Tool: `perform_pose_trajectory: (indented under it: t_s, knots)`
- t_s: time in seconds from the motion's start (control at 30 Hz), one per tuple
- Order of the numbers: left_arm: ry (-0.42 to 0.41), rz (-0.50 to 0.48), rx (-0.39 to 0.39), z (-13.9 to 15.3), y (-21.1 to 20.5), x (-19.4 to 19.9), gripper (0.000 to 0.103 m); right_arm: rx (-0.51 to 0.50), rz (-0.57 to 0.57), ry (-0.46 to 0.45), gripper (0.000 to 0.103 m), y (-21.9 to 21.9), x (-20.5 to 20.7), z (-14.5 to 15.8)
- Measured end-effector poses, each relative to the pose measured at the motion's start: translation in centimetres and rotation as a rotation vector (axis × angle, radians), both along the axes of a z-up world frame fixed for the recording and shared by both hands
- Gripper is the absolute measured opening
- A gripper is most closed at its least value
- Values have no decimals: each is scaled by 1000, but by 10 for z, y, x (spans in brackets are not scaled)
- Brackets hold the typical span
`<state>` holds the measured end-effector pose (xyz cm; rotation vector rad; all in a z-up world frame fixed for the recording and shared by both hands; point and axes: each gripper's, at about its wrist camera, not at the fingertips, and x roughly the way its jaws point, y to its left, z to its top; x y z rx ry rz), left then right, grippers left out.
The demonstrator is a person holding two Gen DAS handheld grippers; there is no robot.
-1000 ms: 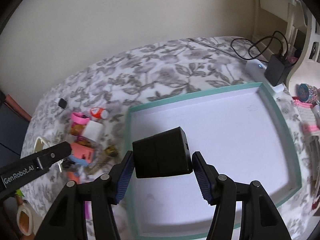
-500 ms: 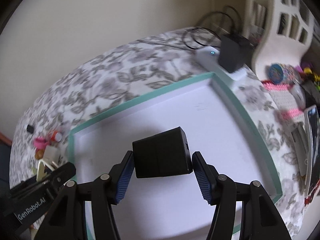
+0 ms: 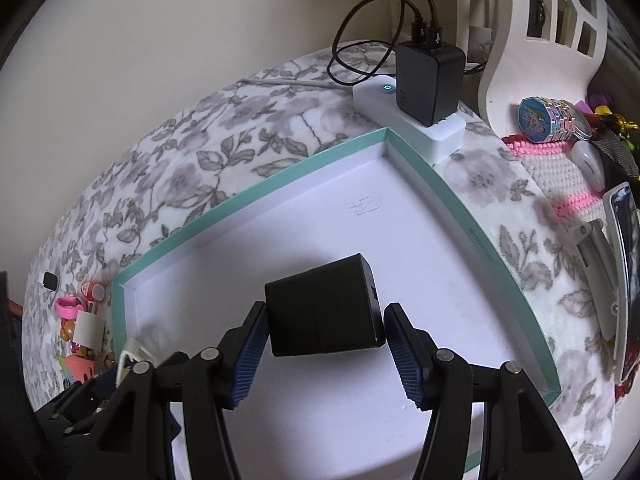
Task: Organize rigid objects
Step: 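Carry the stand and charger into the tray and open both grippers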
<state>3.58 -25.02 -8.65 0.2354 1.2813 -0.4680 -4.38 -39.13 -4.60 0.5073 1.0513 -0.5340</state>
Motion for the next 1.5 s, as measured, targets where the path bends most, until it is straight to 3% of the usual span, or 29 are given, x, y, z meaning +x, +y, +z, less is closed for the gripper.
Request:
perform_pose_trajectory:
  t_s: [0.5, 1.0, 1.07, 1.1, 1.13, 1.5]
  knots:
    - [-77, 3, 56, -5, 6, 14, 63, -3, 42, 27, 62, 7, 6, -5]
    - [-63, 75, -9, 5, 24, 21, 63, -19, 101, 53, 62, 17, 14, -6]
    - [-68, 79, -15, 8, 26, 20, 66, -40, 102, 51, 64, 18, 14, -4]
    - [-72, 87, -21, 10, 28, 20, 79, -53, 103, 47, 68, 19, 14, -3]
    - [-73, 91, -37, 12, 29, 21, 84, -66, 107, 41, 74, 20, 14, -1]
    - [-118, 169, -88, 32, 42, 26, 86, -101, 115, -4, 81, 23, 13, 13]
